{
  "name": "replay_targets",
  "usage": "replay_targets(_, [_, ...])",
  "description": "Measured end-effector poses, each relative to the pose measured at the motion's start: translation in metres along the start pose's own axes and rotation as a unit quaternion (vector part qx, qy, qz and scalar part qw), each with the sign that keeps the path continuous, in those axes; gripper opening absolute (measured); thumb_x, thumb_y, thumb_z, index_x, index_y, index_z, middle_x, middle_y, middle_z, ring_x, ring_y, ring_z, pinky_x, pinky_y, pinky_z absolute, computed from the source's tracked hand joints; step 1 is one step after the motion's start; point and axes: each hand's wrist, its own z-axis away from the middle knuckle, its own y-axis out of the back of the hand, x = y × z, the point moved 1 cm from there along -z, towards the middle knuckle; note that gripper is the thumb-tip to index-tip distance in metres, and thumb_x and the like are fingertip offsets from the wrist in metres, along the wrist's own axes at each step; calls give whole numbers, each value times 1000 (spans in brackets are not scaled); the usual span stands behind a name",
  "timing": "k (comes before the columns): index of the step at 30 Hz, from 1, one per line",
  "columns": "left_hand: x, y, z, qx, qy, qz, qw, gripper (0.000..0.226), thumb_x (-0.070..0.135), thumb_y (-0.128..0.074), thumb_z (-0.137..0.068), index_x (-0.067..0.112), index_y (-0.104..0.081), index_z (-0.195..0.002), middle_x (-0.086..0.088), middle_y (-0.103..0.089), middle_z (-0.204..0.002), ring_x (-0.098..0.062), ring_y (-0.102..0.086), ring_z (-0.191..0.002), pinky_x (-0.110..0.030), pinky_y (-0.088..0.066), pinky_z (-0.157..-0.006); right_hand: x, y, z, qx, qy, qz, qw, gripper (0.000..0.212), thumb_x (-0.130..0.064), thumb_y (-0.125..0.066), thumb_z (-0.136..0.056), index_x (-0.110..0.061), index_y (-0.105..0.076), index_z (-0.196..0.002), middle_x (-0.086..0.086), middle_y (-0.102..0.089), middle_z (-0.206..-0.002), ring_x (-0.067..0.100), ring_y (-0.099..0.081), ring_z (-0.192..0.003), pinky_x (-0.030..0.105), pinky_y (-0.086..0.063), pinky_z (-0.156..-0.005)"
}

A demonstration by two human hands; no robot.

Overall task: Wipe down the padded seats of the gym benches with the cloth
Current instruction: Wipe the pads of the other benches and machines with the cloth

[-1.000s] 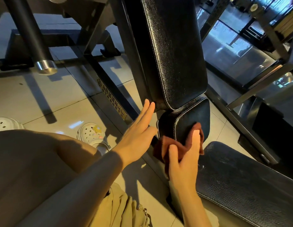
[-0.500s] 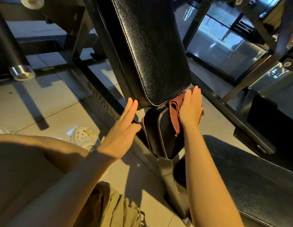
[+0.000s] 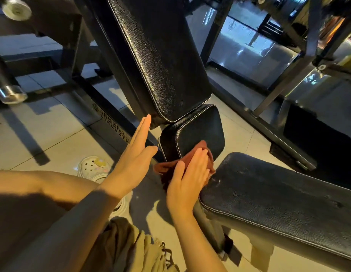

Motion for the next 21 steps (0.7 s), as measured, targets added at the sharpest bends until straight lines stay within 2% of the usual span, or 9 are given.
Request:
replay_targets(3, [-4, -2, 1, 27, -15, -27, 999, 72, 10, -42, -99, 47, -6, -149, 24, -4, -159, 3, -6, -145, -37, -10, -122, -5, 8, -30, 2, -36, 6, 999, 65, -59, -13, -99, -26, 3, -153, -6, 1, -163, 14, 5, -150, 37, 6, -122])
replay_targets(6, [-9, -3, 1, 78, -38, -91, 992, 70, 11, -51, -96, 35, -16, -153, 16, -11, -160, -6, -15, -146, -42, -20, -120, 3, 22, -89, -28, -82, 0, 996, 72, -56, -22, -99, -18, -1, -156, 3, -3, -164, 22, -2, -151, 44, 1, -122])
replay_targets(8, [-11, -2, 3, 131, -66, -117, 982, 64, 9, -53, -95, 25, -27, -152, 6, -25, -158, -13, -28, -143, -44, -29, -117, 13, 27, -122, -43, -108, -23, 993, 90, -76, -26, -88, -21, -6, -157, 5, -11, -164, 26, -10, -150, 50, -7, -121])
replay_targets(10, [-9, 0, 4, 170, -86, -110, 975, 57, 7, -53, -95, 20, -37, -148, 3, -34, -153, -14, -38, -137, -37, -35, -113, 24, 24, -140, -17, -151, -60, 987, 115, -98, -20, -65, -24, -18, -153, 4, -26, -159, 28, -25, -146, 55, -20, -118])
replay_targets(12, [-7, 1, 4, 188, -86, -101, 973, 53, 6, -53, -94, 19, -42, -144, 3, -38, -150, -12, -44, -132, -29, -37, -106, 21, 21, -138, -8, -166, -65, 984, 104, -90, -24, -75, -23, -17, -154, 5, -26, -159, 28, -25, -146, 54, -22, -117])
replay_targets(14, [-5, 0, 1, 191, -82, -96, 973, 50, 5, -54, -93, 18, -46, -141, 1, -41, -148, -12, -46, -129, -31, -39, -106, 14, 19, -126, 10, -155, -51, 987, 74, -60, -31, -98, -19, -12, -156, 6, -19, -162, 27, -19, -148, 52, -18, -119])
replay_targets(16, [-5, -3, 0, 187, -88, -97, 974, 47, 6, -54, -93, 18, -50, -138, 2, -43, -146, -10, -46, -126, -32, -41, -105, 10, 17, -106, 25, -139, -38, 989, 60, -39, -33, -104, -18, -13, -156, 5, -19, -162, 26, -18, -148, 51, -16, -120])
replay_targets(19, [-6, -6, 0, 183, -113, -115, 970, 41, 5, -56, -93, 18, -57, -132, 4, -46, -142, -3, -47, -115, -19, -41, -94, 3, 16, -67, 31, -89, -88, 992, 55, -32, -37, -103, -23, -20, -155, 1, -26, -159, 22, -25, -146, 51, -22, -119])
replay_targets(21, [-3, -6, 1, 184, -129, -106, 969, 39, 2, -55, -93, 19, -59, -128, 5, -51, -135, 2, -50, -108, -10, -43, -87, 0, 15, -40, 17, -60, -146, 987, 55, -41, -37, -99, -30, -27, -152, -6, -30, -156, 19, -30, -144, 50, -26, -118])
